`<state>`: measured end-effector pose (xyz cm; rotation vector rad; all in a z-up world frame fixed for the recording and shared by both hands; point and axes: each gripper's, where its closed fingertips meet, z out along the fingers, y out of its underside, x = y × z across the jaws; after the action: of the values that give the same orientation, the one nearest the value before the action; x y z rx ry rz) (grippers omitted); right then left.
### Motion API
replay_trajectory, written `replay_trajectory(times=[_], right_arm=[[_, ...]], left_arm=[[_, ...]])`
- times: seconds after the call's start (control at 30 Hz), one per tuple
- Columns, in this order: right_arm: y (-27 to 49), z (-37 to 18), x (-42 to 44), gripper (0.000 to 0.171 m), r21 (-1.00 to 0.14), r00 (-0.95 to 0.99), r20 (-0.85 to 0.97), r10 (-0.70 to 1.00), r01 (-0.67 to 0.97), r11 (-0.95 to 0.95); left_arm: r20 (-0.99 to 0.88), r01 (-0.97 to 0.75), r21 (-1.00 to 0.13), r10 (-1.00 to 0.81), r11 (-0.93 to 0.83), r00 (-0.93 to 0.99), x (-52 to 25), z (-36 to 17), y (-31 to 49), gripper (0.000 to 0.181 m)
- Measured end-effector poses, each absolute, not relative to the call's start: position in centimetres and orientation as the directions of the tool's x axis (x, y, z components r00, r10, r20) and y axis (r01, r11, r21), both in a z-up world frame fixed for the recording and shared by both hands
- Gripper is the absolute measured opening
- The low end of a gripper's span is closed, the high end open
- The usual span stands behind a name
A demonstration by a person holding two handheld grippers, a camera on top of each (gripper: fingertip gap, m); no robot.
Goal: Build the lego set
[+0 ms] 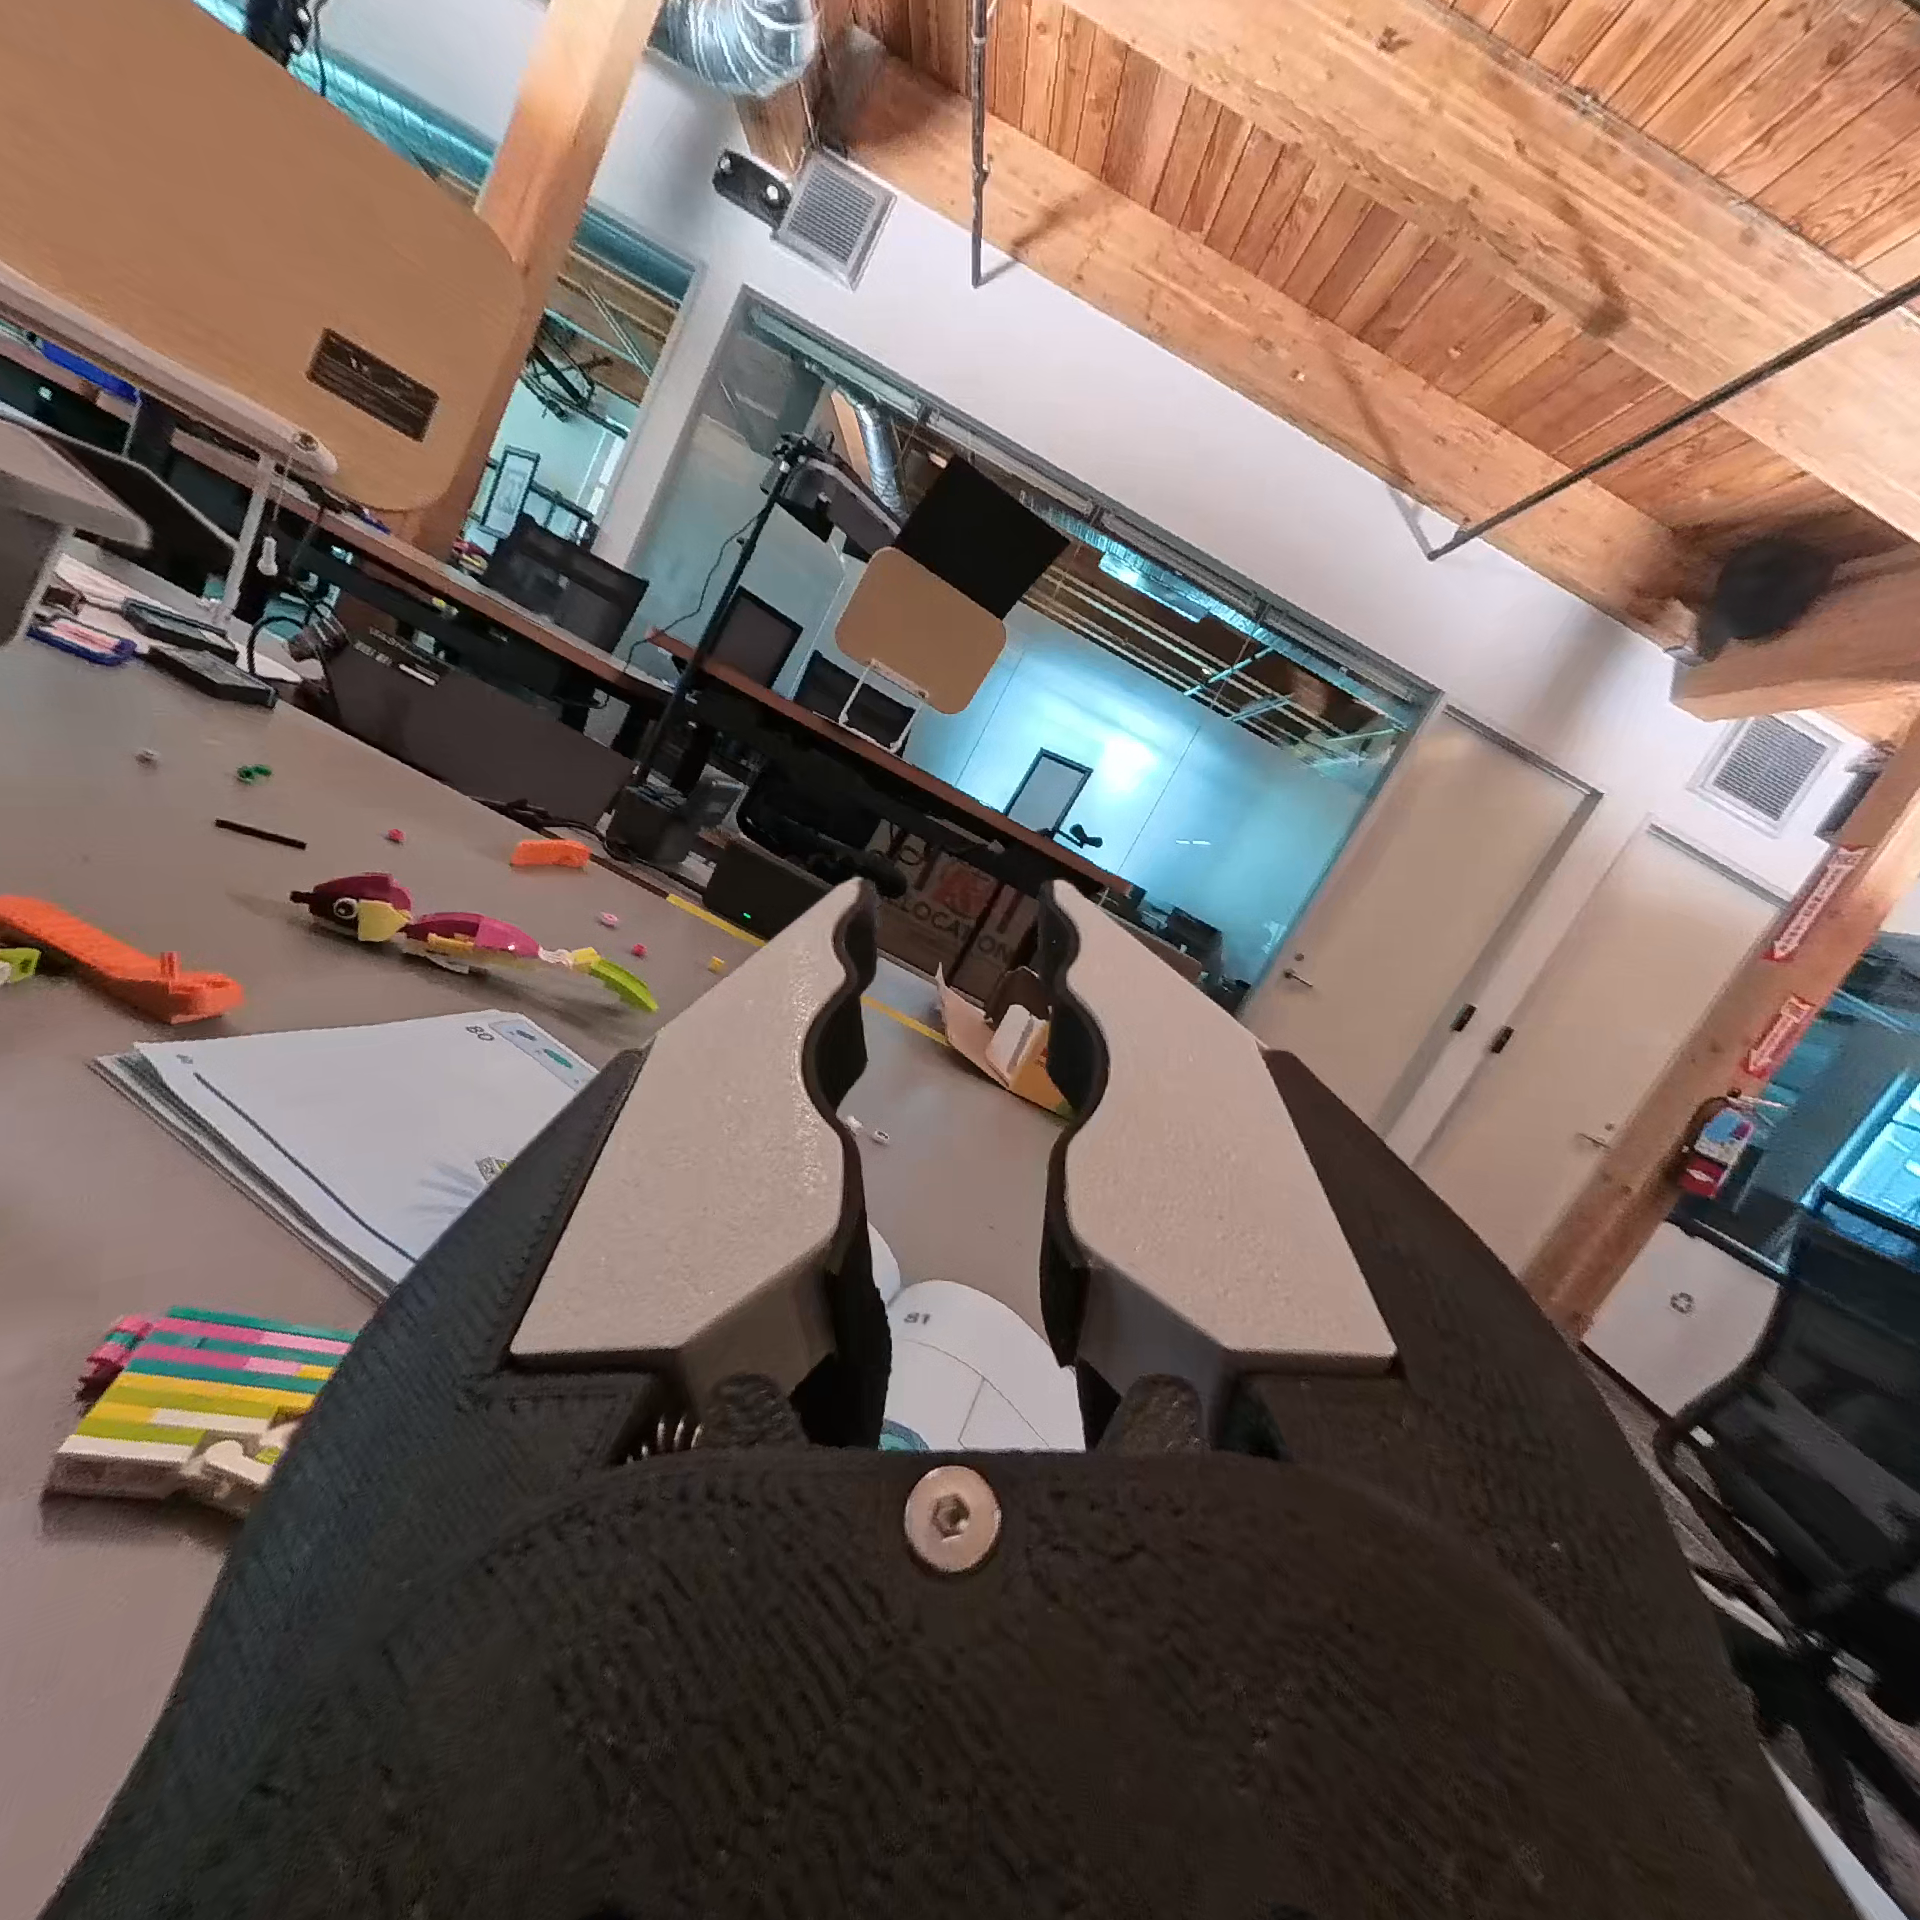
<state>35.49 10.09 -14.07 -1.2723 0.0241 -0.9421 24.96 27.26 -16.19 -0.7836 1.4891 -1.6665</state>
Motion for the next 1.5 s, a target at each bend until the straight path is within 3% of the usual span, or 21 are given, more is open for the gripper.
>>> replay_trajectory(times=[0.13, 0.23, 0.37, 0.47, 1.5], right_arm=[[9.4, -13.6, 35.6, 0.026, -0.840, 0.682, 0.396, -0.615, 0.539, 0.057], [7.3, -13.1, 37.2, 0.020, -0.886, 0.731, 0.216, -0.647, 0.426, 0.186], [4.1, -13.3, 40.1, 0.028, -0.896, 0.731, -0.049, -0.681, 0.269, 0.352], [3.3, -13.5, 40.8, 0.030, -0.886, 0.734, -0.133, -0.666, 0.212, 0.412], [4.5, -14.1, 40.7, 0.027, -0.913, 0.759, -0.095, -0.644, 0.192, 0.360]], left_arm=[[-0.085, 0.178, -0.984, -0.866, -0.005, -0.492, 24.9, -15.8, 27.5, 0.021], [-0.088, 0.171, -0.985, -0.865, 0.002, -0.495, 24.9, -16.0, 27.4, 0.021], [-0.081, 0.172, -0.985, -0.867, -0.006, -0.492, 25.0, -15.9, 27.5, 0.021], [-0.076, 0.167, -0.986, -0.867, -0.009, -0.493, 25.0, -16.0, 27.6, 0.021], [-0.045, 0.143, -0.989, -0.859, -0.033, -0.510, 25.0, -16.1, 27.4, 0.017]])
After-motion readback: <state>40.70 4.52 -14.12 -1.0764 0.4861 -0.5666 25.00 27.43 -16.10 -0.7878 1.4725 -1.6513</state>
